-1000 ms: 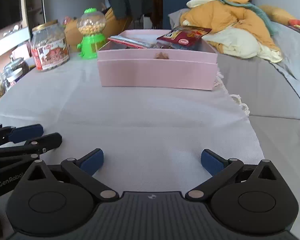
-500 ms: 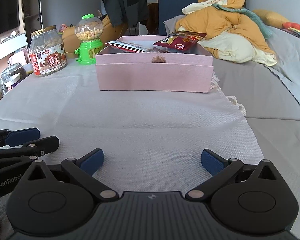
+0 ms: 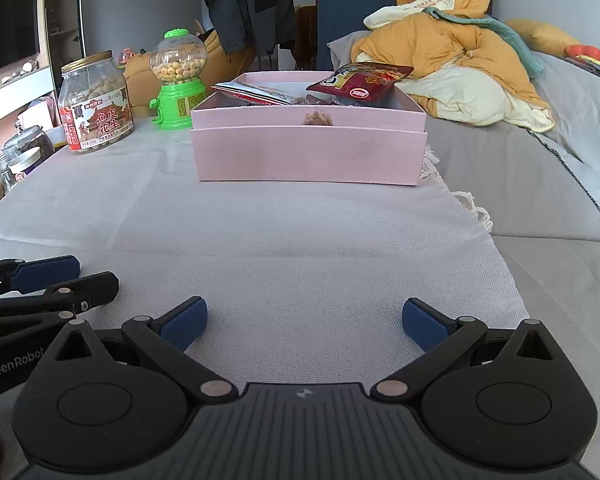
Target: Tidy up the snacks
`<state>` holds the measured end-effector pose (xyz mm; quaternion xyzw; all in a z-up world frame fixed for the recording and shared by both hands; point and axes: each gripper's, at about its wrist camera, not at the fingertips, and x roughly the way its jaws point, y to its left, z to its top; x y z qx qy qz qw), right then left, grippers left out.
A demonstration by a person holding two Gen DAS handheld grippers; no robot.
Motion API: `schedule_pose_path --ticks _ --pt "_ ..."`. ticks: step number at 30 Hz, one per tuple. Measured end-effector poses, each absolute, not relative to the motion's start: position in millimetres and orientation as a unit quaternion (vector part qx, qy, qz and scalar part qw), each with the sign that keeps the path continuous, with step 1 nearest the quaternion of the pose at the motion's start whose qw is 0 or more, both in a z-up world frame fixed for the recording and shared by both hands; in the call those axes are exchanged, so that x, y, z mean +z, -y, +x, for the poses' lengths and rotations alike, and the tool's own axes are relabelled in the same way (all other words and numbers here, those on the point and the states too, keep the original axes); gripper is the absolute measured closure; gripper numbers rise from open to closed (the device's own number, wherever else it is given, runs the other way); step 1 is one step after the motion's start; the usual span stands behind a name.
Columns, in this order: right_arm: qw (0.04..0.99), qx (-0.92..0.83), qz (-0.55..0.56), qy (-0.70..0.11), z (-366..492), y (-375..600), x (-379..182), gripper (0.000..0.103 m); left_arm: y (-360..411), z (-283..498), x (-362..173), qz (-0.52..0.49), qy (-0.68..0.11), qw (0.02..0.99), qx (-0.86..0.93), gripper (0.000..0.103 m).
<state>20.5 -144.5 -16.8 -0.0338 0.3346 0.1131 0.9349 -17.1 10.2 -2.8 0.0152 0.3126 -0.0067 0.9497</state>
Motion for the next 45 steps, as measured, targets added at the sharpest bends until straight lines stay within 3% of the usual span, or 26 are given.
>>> schedule_pose_path --ticks 45 --pt "0.935 0.113 -0.034 -0.335 20.7 144.5 -16.8 0.0 -10.7 -17.6 -3.1 0.017 -0.312 0.95 -0.007 0.06"
